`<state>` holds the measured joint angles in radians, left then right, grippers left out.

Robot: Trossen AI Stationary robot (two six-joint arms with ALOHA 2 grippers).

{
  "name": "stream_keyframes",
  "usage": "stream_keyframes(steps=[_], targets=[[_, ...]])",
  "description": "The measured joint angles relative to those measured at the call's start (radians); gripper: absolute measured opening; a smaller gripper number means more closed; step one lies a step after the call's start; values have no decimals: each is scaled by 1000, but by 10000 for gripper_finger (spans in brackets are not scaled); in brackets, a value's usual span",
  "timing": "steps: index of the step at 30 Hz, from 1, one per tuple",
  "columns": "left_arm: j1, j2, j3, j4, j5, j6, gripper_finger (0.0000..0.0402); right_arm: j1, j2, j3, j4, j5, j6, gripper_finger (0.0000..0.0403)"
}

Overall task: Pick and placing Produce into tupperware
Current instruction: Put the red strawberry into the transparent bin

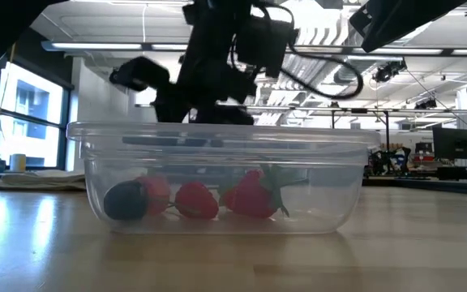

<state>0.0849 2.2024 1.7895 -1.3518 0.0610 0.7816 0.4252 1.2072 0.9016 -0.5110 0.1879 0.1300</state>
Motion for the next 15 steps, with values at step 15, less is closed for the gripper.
stream_keyframes(steps=[15], targets=[[0,-3,114,-81,61,-140,78,0,0,0,0,0,0,90]])
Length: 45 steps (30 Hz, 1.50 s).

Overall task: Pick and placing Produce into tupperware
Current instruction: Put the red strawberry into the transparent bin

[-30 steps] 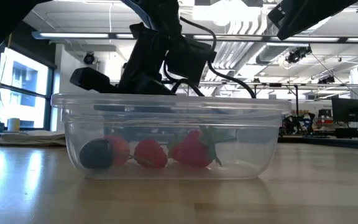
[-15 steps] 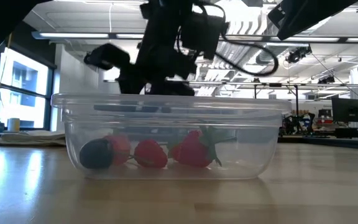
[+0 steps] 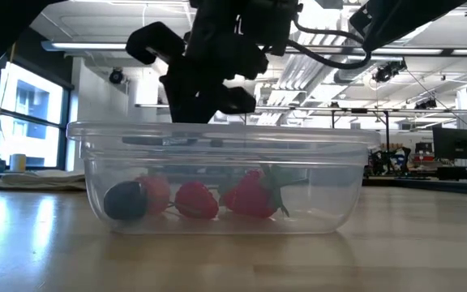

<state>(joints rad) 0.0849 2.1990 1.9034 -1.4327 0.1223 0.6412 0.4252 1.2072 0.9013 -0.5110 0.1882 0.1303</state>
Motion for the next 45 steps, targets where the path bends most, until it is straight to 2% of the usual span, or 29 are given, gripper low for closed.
stream_keyframes(steps=[4,8,12,15,21,26,30,35,40,45], targets=[[8,0,0,-23,-7,-72,121,0,0,0,0,0,0,90],[9,-2,-53,-32,-67,-117,164,0,0,0,0,0,0,90],[13,0,-135,-14,-26,-150,187,0,0,0,0,0,0,90],[13,0,-184,36,20,-177,189,0,0,0,0,0,0,90],[13,0,-189,71,-3,-204,183,0,0,0,0,0,0,90],[13,0,-189,67,7,-198,182,0,0,0,0,0,0,90],[13,-6,-188,20,66,-211,182,0,0,0,0,0,0,90],[9,-38,-188,-93,113,-247,182,0,0,0,0,0,0,90],[-7,-95,-188,-131,129,-266,182,0,0,0,0,0,0,90],[-49,-183,-188,-98,73,-303,182,0,0,0,0,0,0,90]])
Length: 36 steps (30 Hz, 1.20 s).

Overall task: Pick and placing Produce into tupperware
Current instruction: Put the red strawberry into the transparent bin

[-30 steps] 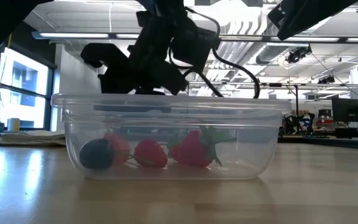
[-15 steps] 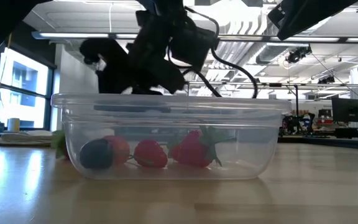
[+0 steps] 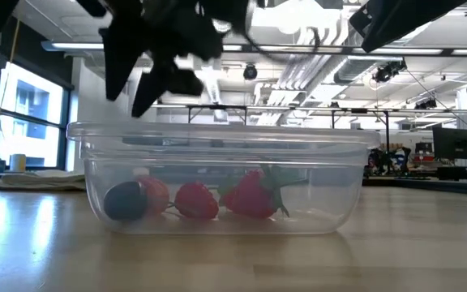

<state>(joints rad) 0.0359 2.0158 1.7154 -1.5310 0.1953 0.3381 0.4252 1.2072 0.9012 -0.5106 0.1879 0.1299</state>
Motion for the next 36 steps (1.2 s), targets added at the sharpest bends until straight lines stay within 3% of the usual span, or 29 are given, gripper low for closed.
stream_keyframes(steps=[8,14,19,26,32,36], targets=[[-72,-127,0,67,-107,-151,182,0,0,0,0,0,0,90],[-129,-159,-22,71,-169,-104,182,0,0,0,0,0,0,90],[-189,-247,-185,149,-189,-10,182,0,0,0,0,0,0,90],[-201,-414,-449,473,-203,-91,181,0,0,0,0,0,0,90],[-200,-467,-591,545,-212,-52,181,0,0,0,3,0,0,90],[-200,-492,-708,701,-181,-47,181,0,0,0,1,0,0,90]])
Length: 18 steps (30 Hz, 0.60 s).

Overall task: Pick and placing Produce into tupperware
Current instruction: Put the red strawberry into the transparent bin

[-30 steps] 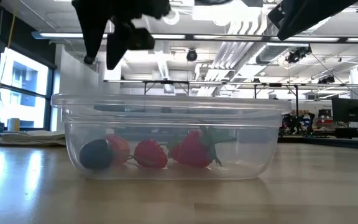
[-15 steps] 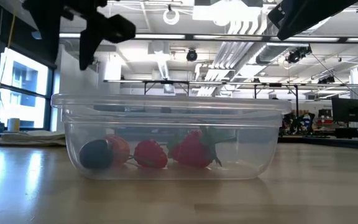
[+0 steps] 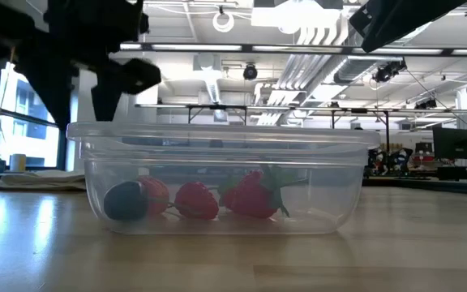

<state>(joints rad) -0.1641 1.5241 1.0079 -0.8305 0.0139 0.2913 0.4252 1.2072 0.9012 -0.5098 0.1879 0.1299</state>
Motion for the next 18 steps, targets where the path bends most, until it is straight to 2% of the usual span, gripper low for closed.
stream_keyframes(steps=[7,18], targets=[[0,-6,-105,193,12,30,181,0,0,0,1,0,0,90],[1,60,-124,340,27,1,182,0,0,0,-1,0,0,90]])
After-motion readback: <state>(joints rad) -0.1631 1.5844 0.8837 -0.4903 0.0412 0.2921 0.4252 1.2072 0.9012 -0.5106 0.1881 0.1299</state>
